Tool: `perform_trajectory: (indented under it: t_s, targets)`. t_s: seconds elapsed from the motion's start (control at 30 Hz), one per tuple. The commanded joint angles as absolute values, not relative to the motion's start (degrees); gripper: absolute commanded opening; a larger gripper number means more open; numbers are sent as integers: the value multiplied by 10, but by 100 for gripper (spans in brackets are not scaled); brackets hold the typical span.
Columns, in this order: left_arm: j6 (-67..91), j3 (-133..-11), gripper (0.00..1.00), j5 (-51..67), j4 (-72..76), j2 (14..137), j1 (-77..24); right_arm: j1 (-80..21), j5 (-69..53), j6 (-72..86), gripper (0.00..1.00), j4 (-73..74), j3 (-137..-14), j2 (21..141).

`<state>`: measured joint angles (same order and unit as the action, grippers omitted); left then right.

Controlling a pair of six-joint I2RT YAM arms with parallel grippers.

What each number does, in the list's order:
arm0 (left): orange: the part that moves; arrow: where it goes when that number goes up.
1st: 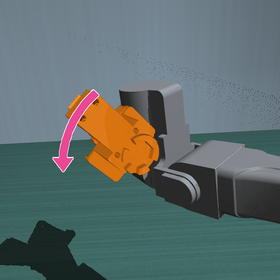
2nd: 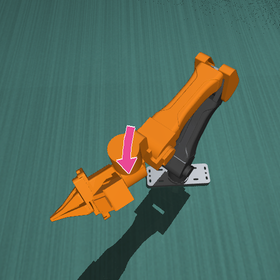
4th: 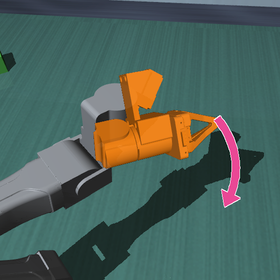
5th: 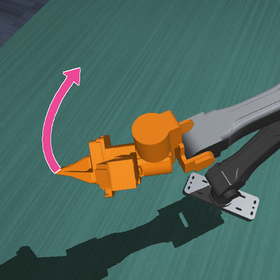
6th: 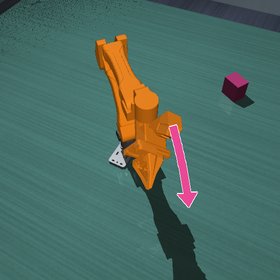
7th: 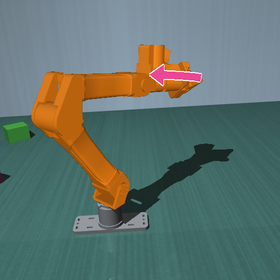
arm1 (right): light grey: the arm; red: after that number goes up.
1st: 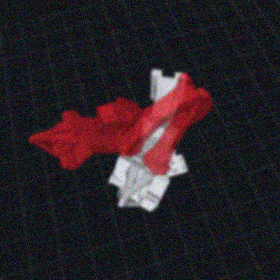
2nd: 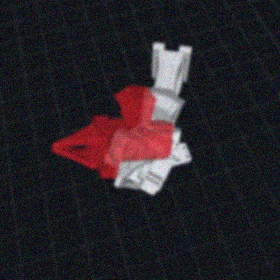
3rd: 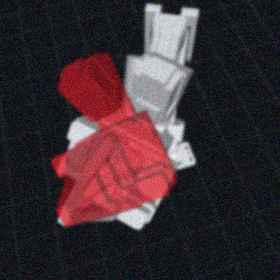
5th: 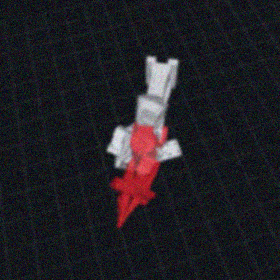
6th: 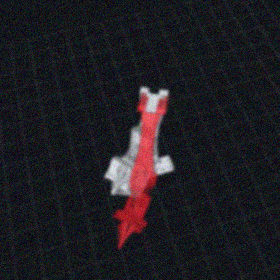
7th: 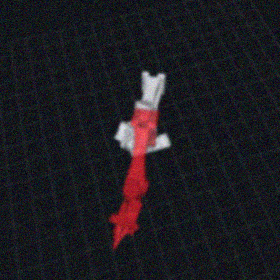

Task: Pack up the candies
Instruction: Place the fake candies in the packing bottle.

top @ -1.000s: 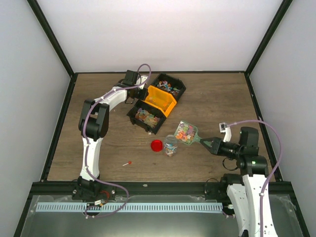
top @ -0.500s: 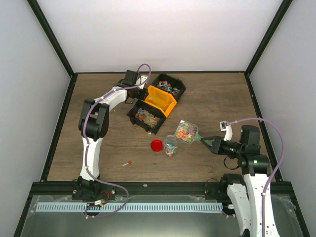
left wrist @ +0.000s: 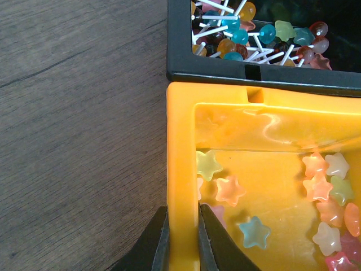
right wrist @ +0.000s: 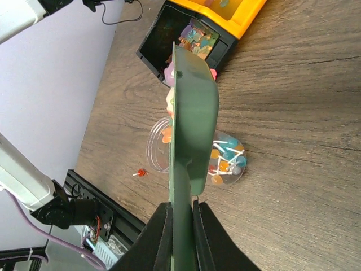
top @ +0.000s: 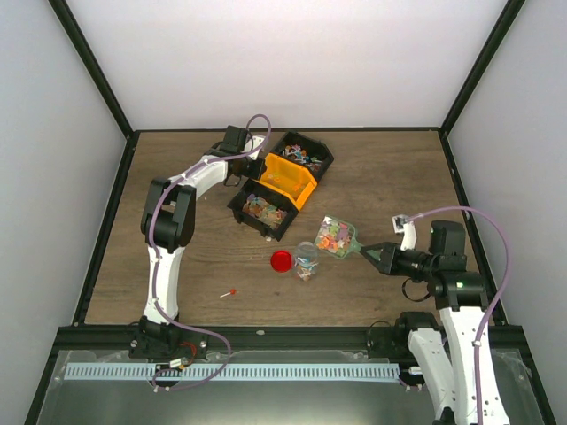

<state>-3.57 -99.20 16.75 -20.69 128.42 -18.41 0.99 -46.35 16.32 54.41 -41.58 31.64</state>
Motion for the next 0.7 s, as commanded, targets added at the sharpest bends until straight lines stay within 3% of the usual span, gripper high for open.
perform_trajectory:
  t_s: [0.0,0.67]
  targets:
    - [-40,-978,4,164,-238,1316,-186,0,-462,150,1,542,-443,319]
    - [-39,-976,4,164,-236,1320,-186,-35,-437,122,1,570,-481,356]
